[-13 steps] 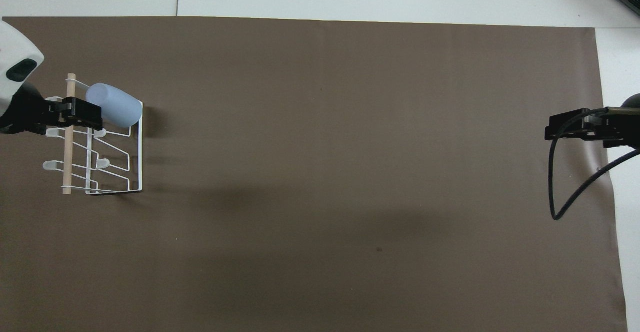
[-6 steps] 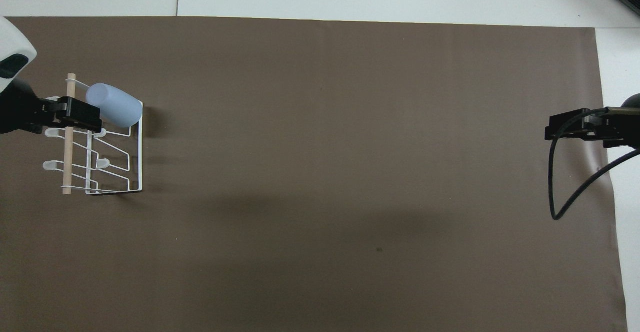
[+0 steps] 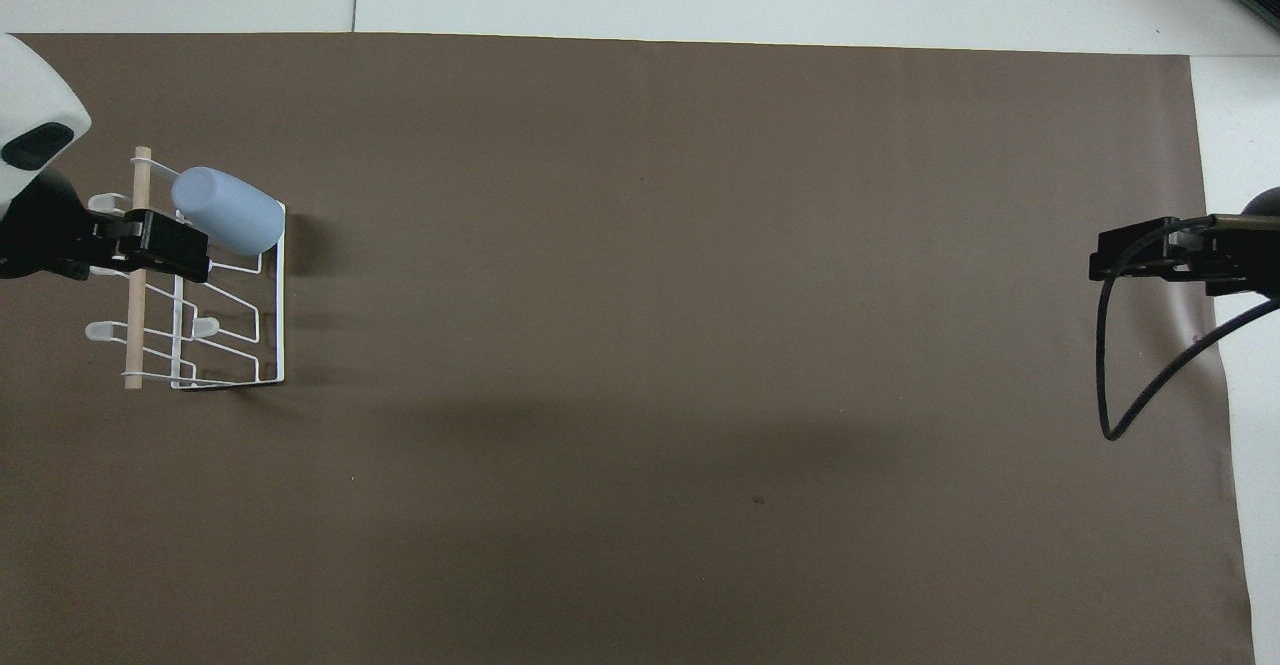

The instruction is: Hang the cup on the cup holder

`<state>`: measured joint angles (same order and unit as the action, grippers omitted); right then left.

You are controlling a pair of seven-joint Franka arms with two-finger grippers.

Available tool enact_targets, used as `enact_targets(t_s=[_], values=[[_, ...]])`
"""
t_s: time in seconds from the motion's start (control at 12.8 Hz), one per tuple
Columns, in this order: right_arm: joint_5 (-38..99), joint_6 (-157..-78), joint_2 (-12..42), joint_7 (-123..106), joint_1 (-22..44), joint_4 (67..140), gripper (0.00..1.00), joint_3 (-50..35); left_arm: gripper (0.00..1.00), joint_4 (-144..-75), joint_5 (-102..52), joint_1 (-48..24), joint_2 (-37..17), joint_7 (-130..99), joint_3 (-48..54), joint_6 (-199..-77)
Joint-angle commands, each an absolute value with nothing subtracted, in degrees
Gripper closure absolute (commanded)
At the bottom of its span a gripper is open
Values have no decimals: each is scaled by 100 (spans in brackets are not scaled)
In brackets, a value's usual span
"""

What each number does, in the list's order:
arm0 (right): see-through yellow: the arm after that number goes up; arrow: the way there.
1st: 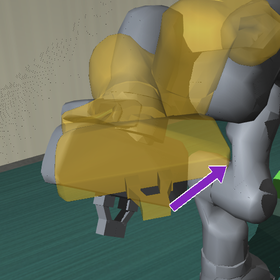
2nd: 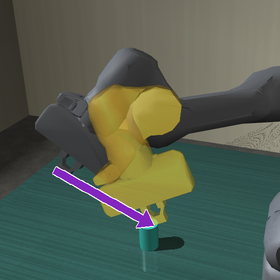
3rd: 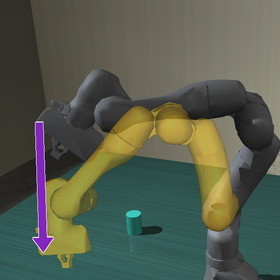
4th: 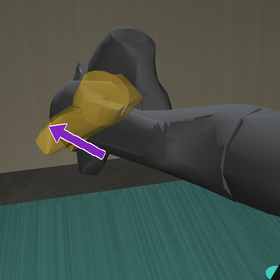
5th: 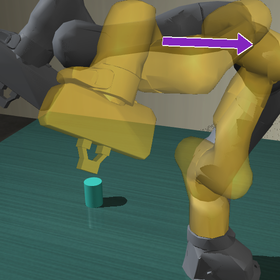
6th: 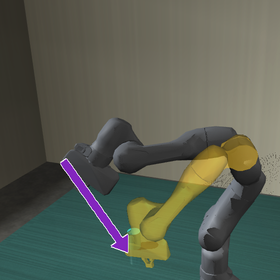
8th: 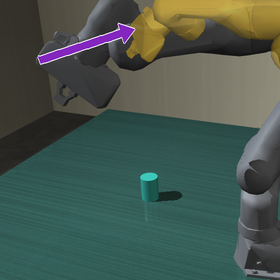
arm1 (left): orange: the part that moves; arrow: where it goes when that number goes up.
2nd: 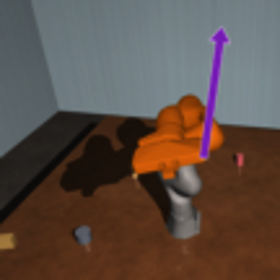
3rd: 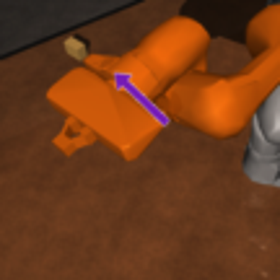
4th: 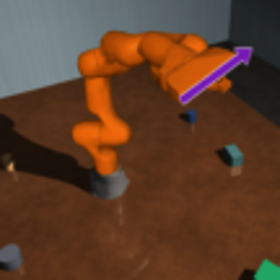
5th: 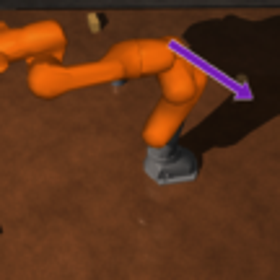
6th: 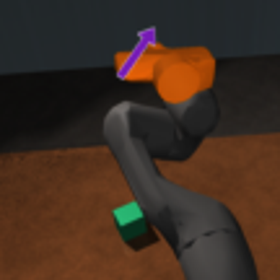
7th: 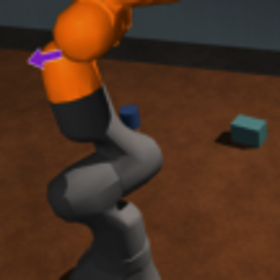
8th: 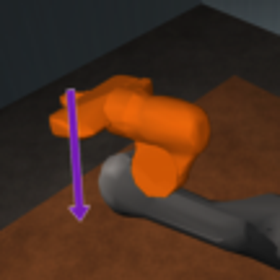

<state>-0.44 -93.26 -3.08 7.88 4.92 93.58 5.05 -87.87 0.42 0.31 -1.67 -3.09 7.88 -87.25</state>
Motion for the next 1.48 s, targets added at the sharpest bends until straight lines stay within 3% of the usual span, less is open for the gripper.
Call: enact_targets(t_s=[0.0,0.86,1.41], values=[[-70,-9308,-378,782,466,9396,0,483,0,-8876,-9,-62,-106,-228,668,-8666],[-70,-9308,-378,782,466,9396,0,483,0,-8807,-140,-500,-26,-228,255,-8702],[-70,-9308,-378,782,466,9396,0,483,0,-8763,-158,-413,0,-167,334,-8692]])
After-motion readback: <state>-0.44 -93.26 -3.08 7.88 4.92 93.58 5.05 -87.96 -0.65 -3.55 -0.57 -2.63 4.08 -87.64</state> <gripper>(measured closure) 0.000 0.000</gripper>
